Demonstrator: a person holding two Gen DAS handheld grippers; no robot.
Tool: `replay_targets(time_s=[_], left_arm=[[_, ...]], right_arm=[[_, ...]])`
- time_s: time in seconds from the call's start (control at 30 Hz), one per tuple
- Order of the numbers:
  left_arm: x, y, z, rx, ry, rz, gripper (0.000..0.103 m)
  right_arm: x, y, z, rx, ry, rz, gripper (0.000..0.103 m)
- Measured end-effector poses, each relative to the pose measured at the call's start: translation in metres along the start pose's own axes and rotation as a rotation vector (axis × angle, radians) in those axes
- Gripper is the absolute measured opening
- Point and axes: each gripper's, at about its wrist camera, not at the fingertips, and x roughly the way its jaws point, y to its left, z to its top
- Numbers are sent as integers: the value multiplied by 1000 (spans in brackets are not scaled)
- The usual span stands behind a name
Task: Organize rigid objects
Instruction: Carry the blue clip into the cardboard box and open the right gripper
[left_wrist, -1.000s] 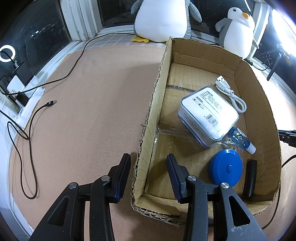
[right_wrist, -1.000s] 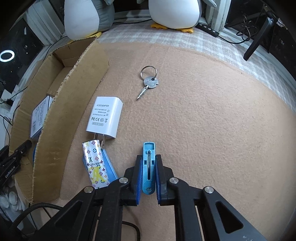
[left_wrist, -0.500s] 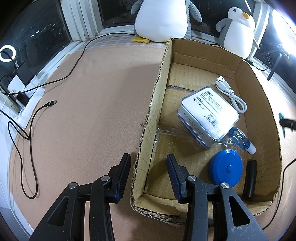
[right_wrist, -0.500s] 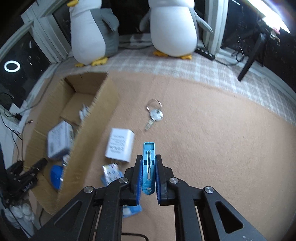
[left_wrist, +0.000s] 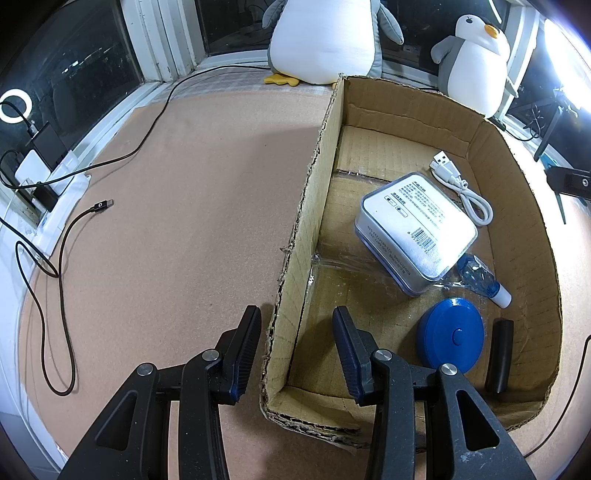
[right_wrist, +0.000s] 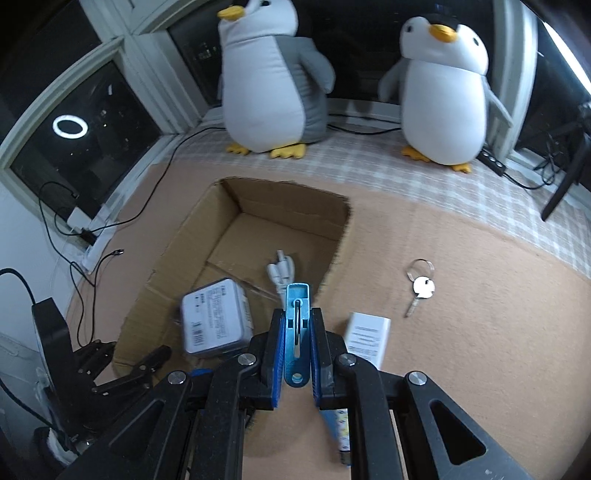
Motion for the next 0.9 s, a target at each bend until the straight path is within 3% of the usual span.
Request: replay_targets(time_s=[0.33,0.9], left_arm=[[0,2,0,-2,0,-1,44],[-1,4,0,-6,-1,-2,44]], right_arm=[[23,34,2,-68,40,17,11],[44,50,-4,-118,82,11,11]])
